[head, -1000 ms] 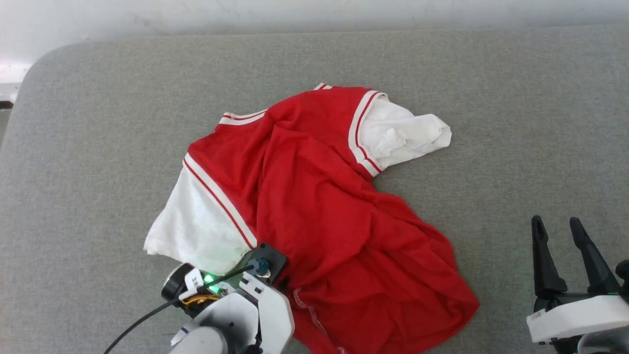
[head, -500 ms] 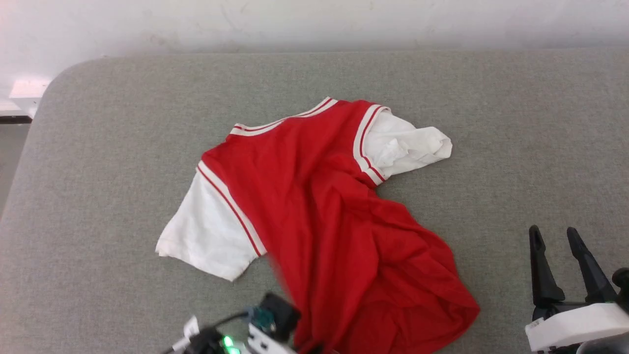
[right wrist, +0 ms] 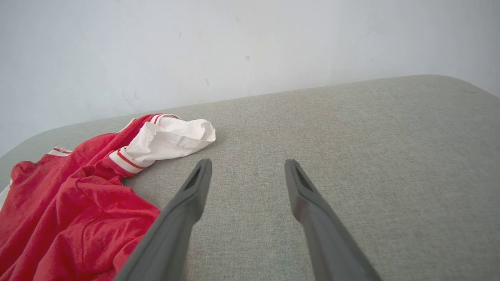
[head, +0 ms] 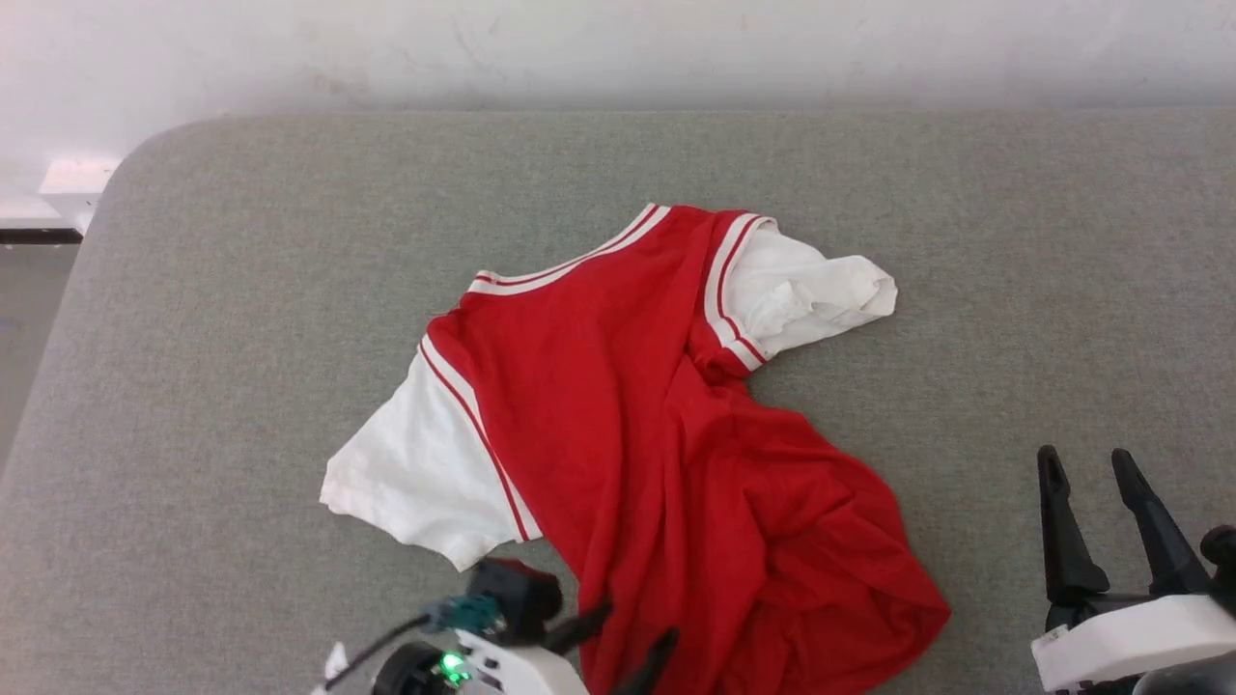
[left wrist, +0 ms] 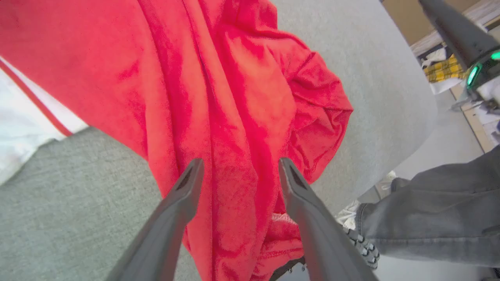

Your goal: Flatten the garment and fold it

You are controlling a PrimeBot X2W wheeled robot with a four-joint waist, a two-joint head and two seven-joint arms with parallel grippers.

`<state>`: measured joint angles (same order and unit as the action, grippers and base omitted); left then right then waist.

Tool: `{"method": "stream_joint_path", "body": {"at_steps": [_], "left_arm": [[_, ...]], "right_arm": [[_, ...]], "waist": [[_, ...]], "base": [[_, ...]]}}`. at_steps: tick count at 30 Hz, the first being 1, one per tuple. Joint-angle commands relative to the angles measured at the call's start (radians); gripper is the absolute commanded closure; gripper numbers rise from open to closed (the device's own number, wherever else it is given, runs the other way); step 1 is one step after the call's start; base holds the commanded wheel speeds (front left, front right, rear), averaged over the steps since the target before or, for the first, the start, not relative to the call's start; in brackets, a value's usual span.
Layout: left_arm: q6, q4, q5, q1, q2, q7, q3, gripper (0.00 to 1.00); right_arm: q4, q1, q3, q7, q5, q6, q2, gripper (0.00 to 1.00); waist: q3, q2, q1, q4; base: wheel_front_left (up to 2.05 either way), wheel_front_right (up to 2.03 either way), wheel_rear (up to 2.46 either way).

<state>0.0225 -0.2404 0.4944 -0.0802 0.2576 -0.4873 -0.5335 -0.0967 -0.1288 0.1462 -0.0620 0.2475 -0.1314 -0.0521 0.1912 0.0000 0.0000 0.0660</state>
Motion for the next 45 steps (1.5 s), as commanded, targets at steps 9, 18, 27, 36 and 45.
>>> {"method": "stream_joint_path", "body": {"at_steps": [9,18,27,36,45], "left_arm": [[0.140,-0.110,0.051,0.002,-0.037,0.204,0.277,0.00],[0.200,0.063,-0.092,0.088,0.058,0.261,0.365,0.00],[0.132,0.280,-0.078,0.205,0.107,0.120,0.314,0.00],[0.141,0.409,-0.083,0.248,0.120,0.019,0.286,0.00],[0.042,0.524,-0.035,0.280,0.105,-0.052,0.223,1.00]], "right_arm": [[-0.007,-0.016,0.004,-0.004,0.012,0.001,0.002,0.00],[-0.025,0.002,0.004,0.004,0.001,0.001,0.002,0.00],[-0.042,0.022,0.005,0.017,-0.013,0.001,0.002,0.00],[-0.045,0.030,0.005,0.018,-0.014,0.001,0.002,0.00],[-0.048,0.037,0.003,0.026,-0.019,0.001,0.002,0.00]], "waist": [[-0.002,0.0000,0.0000,0.005],[0.049,0.0000,0.0000,0.020],[0.096,0.0000,0.0000,0.016],[0.113,0.0000,0.0000,0.009],[0.120,0.0000,0.0000,0.010]], "base": [[0.00,0.00,0.00],[0.00,0.00,0.00],[0.00,0.00,0.00],[0.00,0.00,0.00],[0.00,0.00,0.00]]}}
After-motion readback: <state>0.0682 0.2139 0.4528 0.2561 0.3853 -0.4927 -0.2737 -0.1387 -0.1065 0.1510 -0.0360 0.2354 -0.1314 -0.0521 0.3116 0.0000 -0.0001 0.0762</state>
